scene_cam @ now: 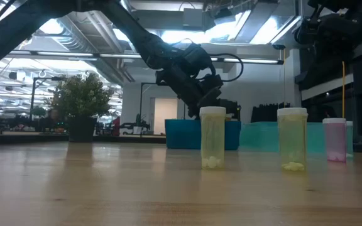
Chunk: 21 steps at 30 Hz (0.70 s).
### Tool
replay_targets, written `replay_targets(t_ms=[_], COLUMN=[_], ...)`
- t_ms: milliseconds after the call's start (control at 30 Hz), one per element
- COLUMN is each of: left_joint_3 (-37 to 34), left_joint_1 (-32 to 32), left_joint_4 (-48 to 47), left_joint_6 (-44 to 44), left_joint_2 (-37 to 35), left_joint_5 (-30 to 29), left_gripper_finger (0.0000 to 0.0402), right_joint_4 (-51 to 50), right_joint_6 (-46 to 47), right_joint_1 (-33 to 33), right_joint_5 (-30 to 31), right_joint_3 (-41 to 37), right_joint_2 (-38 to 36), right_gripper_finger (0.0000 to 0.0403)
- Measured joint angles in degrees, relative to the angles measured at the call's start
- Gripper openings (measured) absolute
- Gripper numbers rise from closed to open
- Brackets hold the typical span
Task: Pick and place medicine bottles into bin by pill shape (circle, oval)
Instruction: Put the large orange medicine bottle into the blue bin
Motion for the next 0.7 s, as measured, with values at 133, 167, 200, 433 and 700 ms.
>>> replay_targets(t_ms=[133, 167, 200, 433, 700], left_joint_3=[0.0, 0.0, 0.0, 0.3, 3.6], left_joint_1=[0.0, 0.0, 0.0, -0.1, -0.1], left_joint_4=[-0.4, -0.4, -0.4, -0.8, -6.2], left_joint_6=[0.0, 0.0, 0.0, 0.0, 0.0], left_joint_2=[0.0, 0.0, 0.0, -0.3, -0.3], left_joint_5=[0.0, 0.0, 0.0, 0.1, 0.2], left_gripper_finger=[0.0224, 0.0227, 0.023, 0.0239, 0.024], right_joint_4=[0.0, 0.0, 0.0, 0.0, 0.0], right_joint_6=[0.0, 0.0, 0.0, 0.0, 0.0], right_joint_1=[0.0, 0.0, 0.0, 0.0, 0.0], right_joint_5=[0.0, 0.0, 0.0, 0.0, 0.0], right_joint_3=[0.0, 0.0, 0.0, 0.0, 0.0], right_joint_2=[0.0, 0.0, 0.0, 0.0, 0.0], right_gripper_finger=[0.0183, 0.0183, 0.0183, 0.0183, 0.0183])
